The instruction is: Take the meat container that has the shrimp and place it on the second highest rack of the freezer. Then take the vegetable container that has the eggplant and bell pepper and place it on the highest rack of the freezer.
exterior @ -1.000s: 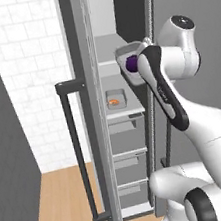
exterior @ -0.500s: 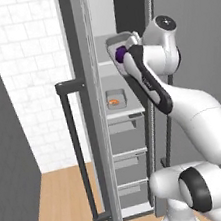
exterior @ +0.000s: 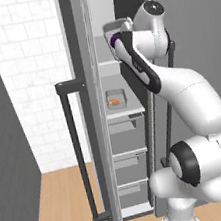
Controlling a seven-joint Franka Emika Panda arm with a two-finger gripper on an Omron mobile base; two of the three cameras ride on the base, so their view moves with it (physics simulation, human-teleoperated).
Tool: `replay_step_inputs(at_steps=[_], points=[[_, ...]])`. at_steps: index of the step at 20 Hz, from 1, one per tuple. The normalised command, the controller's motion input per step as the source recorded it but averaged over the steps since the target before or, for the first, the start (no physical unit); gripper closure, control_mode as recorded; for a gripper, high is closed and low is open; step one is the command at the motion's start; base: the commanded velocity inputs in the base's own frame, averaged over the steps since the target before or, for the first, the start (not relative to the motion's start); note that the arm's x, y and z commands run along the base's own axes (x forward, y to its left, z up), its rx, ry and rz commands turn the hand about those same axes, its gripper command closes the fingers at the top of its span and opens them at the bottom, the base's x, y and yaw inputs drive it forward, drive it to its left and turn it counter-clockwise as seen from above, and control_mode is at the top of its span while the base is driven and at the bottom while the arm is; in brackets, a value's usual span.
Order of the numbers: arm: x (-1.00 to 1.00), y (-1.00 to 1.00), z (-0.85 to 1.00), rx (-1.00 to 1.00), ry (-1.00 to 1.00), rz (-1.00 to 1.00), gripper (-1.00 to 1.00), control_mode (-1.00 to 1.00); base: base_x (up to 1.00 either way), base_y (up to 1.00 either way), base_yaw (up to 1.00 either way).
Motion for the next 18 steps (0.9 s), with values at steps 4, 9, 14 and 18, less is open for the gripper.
replay_step_inputs(at_steps=[4, 9, 14, 18], points=[[0.78, 0.00, 0.00, 0.00, 0.05, -0.05, 1.00, -1.00, 0.00, 0.00, 0.00], [0.80, 0.00, -0.17, -0.02, 0.02, -0.06, -1.00, -1.00, 0.00, 0.00, 0.00], [0.68, 0.00, -0.70, -0.09, -0.02, -0.06, -1.00, -1.00, 0.00, 0.00, 0.00], [0.59, 0.04, -0.72, -0.09, -0.09, -0.04, -1.00, -1.00, 0.00, 0.00, 0.00]])
